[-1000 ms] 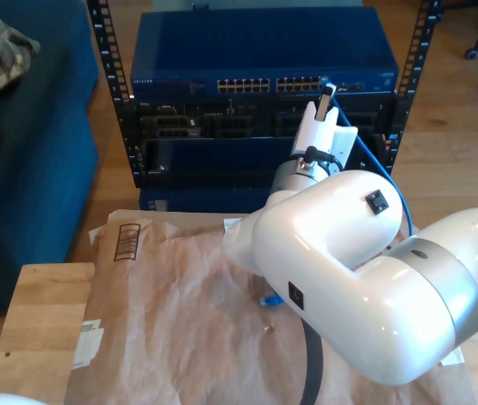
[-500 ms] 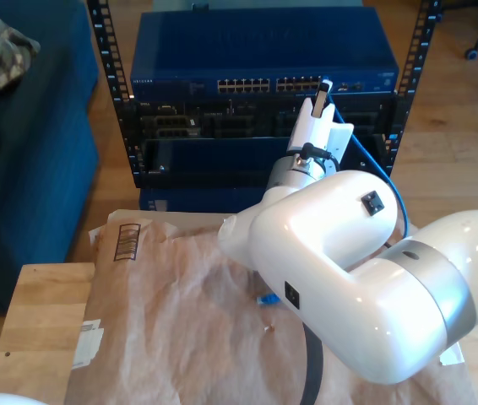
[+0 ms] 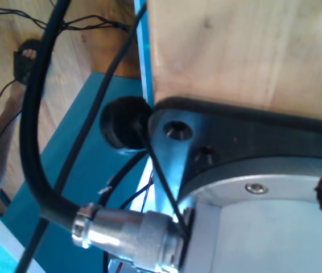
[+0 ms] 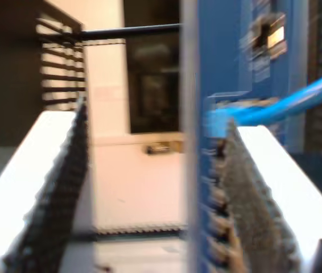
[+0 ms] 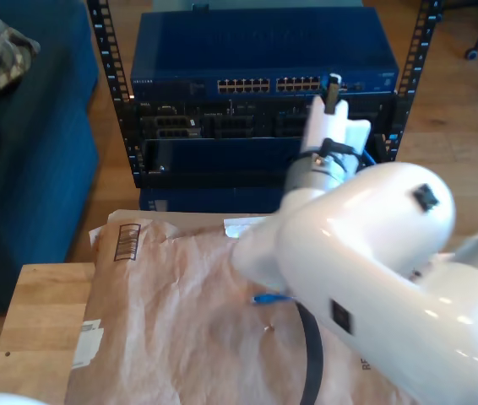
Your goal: Grab the cable and plug it in
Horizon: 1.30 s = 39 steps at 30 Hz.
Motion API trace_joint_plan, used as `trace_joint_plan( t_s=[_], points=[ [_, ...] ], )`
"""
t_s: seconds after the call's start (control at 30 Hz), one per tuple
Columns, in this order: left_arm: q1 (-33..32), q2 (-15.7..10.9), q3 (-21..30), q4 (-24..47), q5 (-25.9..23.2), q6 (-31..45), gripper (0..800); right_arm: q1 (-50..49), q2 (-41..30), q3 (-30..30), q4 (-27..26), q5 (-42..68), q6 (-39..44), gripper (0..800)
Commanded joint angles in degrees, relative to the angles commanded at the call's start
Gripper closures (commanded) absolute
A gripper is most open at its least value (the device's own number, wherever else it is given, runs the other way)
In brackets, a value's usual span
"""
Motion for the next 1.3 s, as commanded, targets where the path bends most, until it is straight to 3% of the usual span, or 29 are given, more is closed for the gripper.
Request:
trace_joint_plan(
  t_s=[0.13, 0.17, 0.33, 0.4, 0.6, 0.73, 0.8, 1.0, 1.1, 1.3],
  points=[
    [0.0, 0.0, 0.0, -0.1, 0.0, 0.0, 0, -2.5, -14.9, 14.0, -4.5, 10.1, -6.5, 332],
    [0.0, 0.0, 0.0, -0.1, 0.0, 0.0, 0, -4.9, -17.9, 16.0, -5.8, 12.7, -10.3, 291],
    [0.0, 0.0, 0.0, -0.1, 0.0, 0.0, 0, -18.1, -29.4, 23.5, -11.5, 25.5, -31.9, 233],
    [0.0, 0.0, 0.0, -0.1, 0.0, 0.0, 0, -25.6, -31.2, 23.6, -15.0, 33.4, -34.6, 207],
    [0.0, 0.0, 0.0, -0.1, 0.0, 0.0, 0, -47.6, -31.9, 18.5, -29.7, 53.7, -35.5, 6],
    [0.0, 0.0, 0.0, -0.1, 0.0, -0.1, 0, -60.7, -31.0, 14.9, -46.0, 70.1, -35.5, 4],
    [0.0, 0.0, 0.0, -0.1, 0.0, -0.1, 0, -64.9, -30.2, 13.5, -51.1, 78.1, -35.5, 4],
    [0.0, 0.0, 0.0, -0.1, 0.0, 0.0, 0, -74.5, -30.9, 12.6, -61.7, 98.5, -36.0, 4],
    [0.0, 0.0, 0.0, -0.1, 0.0, 0.0, 0, -78.0, -33.1, 11.3, -64.3, 108.6, -36.0, 4],
    [0.0, 0.0, 0.0, -0.1, 0.0, -0.1, 0, -83.2, -37.0, 12.2, -71.1, 118.8, -38.9, 4]
  ],
)
